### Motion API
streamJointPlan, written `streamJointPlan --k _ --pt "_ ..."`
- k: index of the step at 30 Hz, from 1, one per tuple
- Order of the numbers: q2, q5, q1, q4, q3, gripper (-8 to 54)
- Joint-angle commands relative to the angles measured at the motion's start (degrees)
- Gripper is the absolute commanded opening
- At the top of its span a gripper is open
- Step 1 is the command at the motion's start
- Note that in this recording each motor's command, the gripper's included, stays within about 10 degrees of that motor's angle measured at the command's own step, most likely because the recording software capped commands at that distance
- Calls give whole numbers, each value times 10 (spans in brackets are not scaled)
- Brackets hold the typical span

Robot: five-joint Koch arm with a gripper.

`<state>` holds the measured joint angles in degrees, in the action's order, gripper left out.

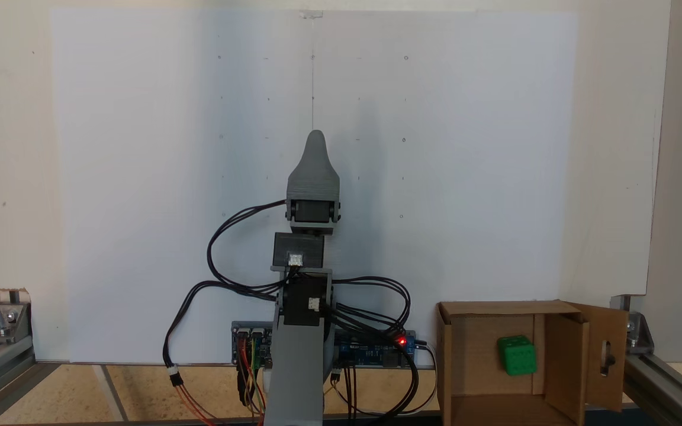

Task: Grasp a green dice and put it in the bin.

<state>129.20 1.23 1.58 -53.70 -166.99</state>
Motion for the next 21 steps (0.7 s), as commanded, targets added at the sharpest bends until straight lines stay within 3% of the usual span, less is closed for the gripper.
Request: streamJointPlan --k 1,7,21 --pt "66 -28 2 -96 -1 437" --pt "66 -31 1 -222 -38 432" --pt "65 -33 2 -269 -111 434"
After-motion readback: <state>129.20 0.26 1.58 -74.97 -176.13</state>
